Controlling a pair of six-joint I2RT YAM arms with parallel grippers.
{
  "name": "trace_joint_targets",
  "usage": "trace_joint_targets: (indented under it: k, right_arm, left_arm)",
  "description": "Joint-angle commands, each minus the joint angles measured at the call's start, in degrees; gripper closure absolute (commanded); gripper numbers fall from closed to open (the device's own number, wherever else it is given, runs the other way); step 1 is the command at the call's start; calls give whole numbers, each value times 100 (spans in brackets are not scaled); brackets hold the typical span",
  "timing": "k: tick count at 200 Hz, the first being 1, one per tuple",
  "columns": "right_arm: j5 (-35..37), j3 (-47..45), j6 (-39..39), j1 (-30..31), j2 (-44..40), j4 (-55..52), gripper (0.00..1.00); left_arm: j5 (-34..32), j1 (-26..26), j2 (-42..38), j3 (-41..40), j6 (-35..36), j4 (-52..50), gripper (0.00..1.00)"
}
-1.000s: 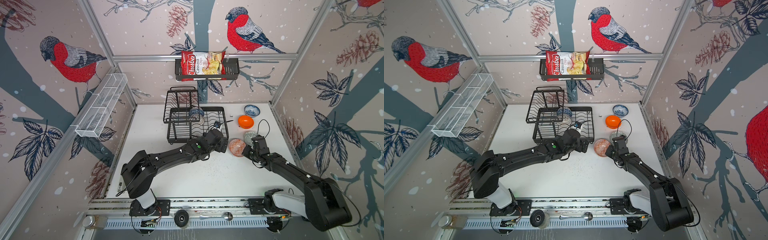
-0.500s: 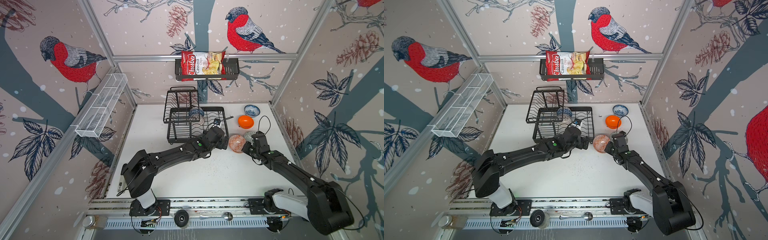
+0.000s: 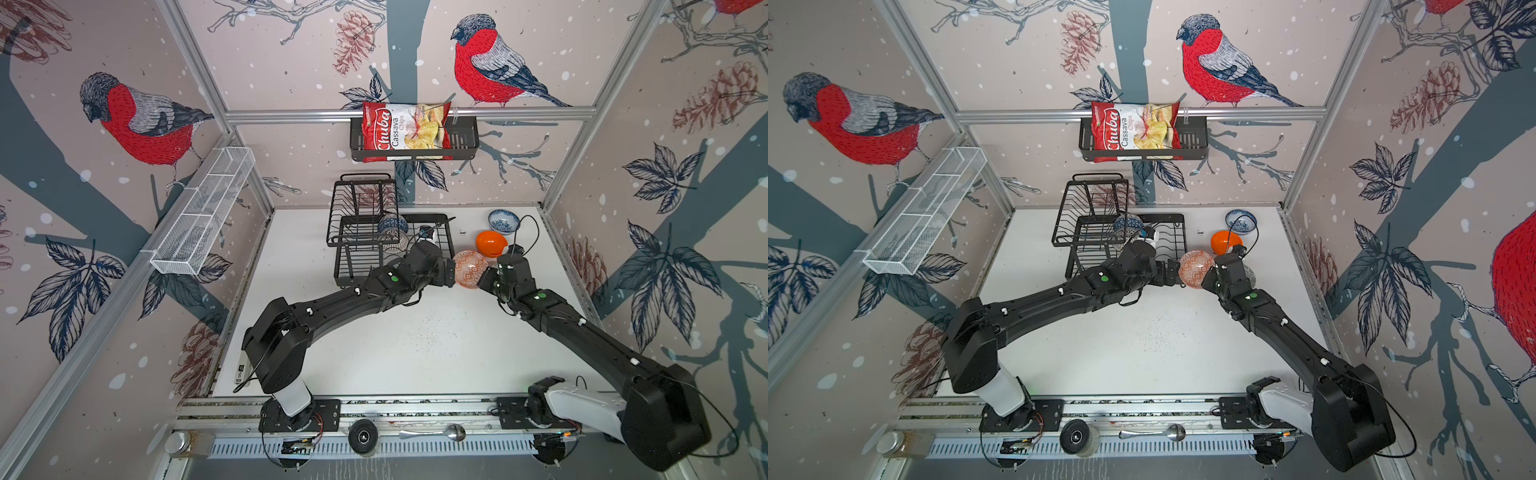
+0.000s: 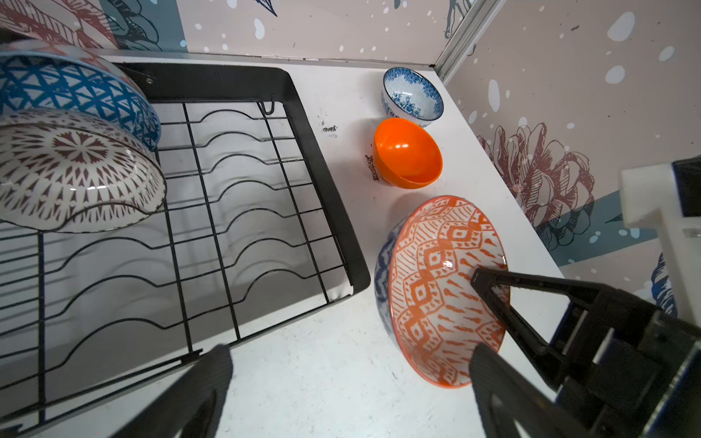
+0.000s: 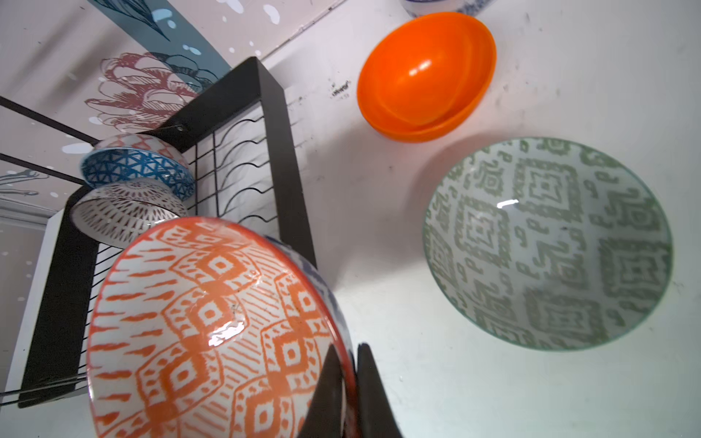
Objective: Load bowls into a dish rack
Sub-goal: Pick up the bowl from the middle-right of the table.
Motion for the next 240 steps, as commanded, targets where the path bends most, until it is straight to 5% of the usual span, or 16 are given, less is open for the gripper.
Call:
trace_joint_targets:
  k: [1, 72, 135, 214, 240]
  right_arm:
    - [441, 337, 110, 226, 122, 133, 100]
    - [1328, 757, 172, 879, 132, 181, 100]
    - [1592, 513, 128, 1189, -196, 476, 100]
    - [1758, 404, 176, 1437, -165, 607, 99]
    - [1754, 421, 206, 1487, -115, 629, 93]
  left_arm:
    - [273, 42, 111, 140, -202, 124, 4]
    - [303, 223, 3, -106, -491, 470, 22]
    - [400, 260, 51, -208, -513, 746, 47]
    - [542, 266, 40, -267, -524, 831, 96]
    - [543, 268, 32, -271, -530, 843, 100]
